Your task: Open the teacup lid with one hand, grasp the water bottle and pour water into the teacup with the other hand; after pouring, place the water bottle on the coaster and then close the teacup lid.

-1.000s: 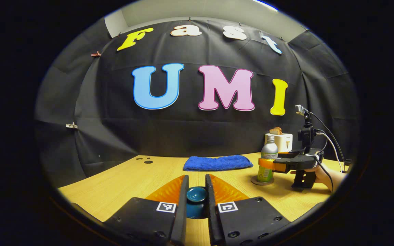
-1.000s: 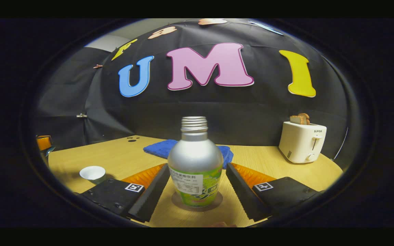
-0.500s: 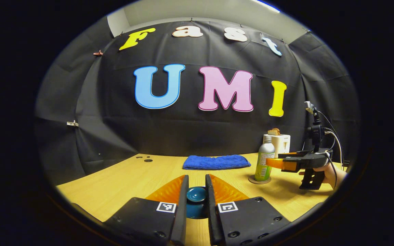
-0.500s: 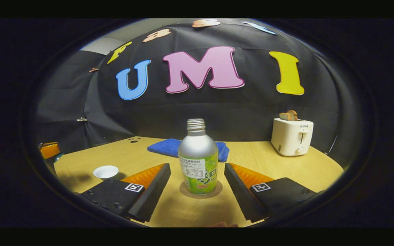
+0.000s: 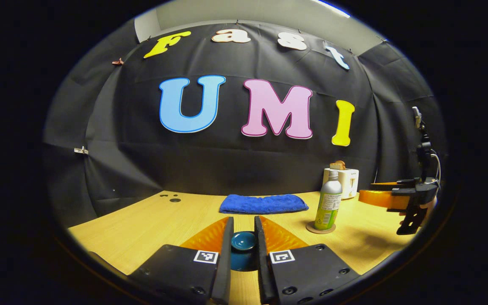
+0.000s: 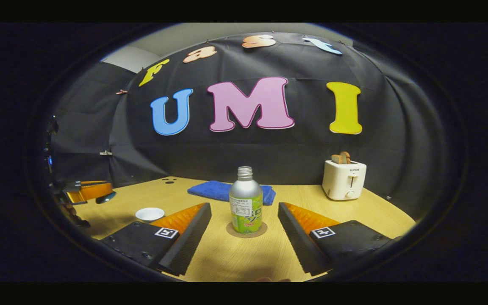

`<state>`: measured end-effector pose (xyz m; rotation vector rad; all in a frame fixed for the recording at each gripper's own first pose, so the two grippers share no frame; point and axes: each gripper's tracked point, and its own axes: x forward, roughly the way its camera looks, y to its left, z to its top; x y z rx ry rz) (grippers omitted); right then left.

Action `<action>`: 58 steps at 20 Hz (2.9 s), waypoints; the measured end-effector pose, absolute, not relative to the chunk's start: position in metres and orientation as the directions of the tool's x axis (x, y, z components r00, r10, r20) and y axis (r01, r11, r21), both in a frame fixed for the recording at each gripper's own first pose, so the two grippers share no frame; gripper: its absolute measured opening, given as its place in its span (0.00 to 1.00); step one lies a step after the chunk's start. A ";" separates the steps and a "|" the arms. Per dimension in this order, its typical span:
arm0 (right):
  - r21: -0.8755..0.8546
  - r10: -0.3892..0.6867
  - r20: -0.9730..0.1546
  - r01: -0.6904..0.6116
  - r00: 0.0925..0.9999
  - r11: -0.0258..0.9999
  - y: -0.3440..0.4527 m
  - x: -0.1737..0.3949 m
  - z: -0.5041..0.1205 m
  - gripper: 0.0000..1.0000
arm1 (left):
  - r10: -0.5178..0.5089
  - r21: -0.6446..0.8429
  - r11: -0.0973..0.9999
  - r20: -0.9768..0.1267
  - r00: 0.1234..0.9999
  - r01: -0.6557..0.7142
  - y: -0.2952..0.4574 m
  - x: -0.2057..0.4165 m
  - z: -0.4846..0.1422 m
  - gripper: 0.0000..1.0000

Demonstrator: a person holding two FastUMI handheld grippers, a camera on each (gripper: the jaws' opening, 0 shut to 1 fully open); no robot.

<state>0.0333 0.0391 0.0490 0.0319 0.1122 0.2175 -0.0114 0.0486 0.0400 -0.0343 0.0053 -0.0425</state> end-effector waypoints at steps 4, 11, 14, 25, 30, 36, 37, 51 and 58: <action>0.056 0.207 -0.108 -0.202 0.972 0.978 0.028 0.020 0.048 0.98 | -0.063 -0.029 0.998 -0.036 0.997 0.062 0.044 0.020 0.026 0.29; 0.079 0.170 -0.134 -0.161 0.976 0.984 0.015 0.014 0.022 0.99 | -0.103 -0.017 0.995 -0.119 0.988 0.101 0.024 0.056 -0.007 0.30; 0.115 0.155 -0.140 -0.140 0.978 0.983 0.013 0.016 0.016 1.00 | -0.114 -0.011 0.993 -0.135 0.984 0.114 0.019 0.065 -0.013 0.31; 0.150 0.208 -0.109 -0.191 0.972 0.970 0.032 0.010 0.027 0.98 | -0.112 0.014 0.993 -0.220 0.969 0.118 0.012 0.081 -0.041 0.31; 0.155 0.231 -0.118 -0.212 0.966 0.965 0.040 0.008 0.023 0.99 | -0.112 0.032 0.992 -0.228 0.967 0.122 0.009 0.080 -0.044 0.32; 0.142 0.234 -0.133 -0.215 0.963 0.966 0.043 0.008 0.016 0.99 | -0.099 0.043 0.993 -0.242 0.965 0.112 0.010 0.078 -0.046 0.34; 0.144 0.235 -0.134 -0.215 0.963 0.966 0.043 0.007 0.016 0.99 | -0.097 0.047 0.993 -0.244 0.965 0.112 0.010 0.078 -0.046 0.35; 0.107 0.185 -0.107 -0.173 0.977 0.979 0.033 0.006 0.020 0.99 | -0.071 0.015 0.997 -0.031 0.997 0.072 0.004 0.037 0.021 0.98; 0.064 0.152 -0.118 -0.145 0.981 0.987 0.037 0.009 0.001 0.99 | -0.084 -0.078 0.993 0.071 0.994 0.089 -0.018 0.012 0.026 0.98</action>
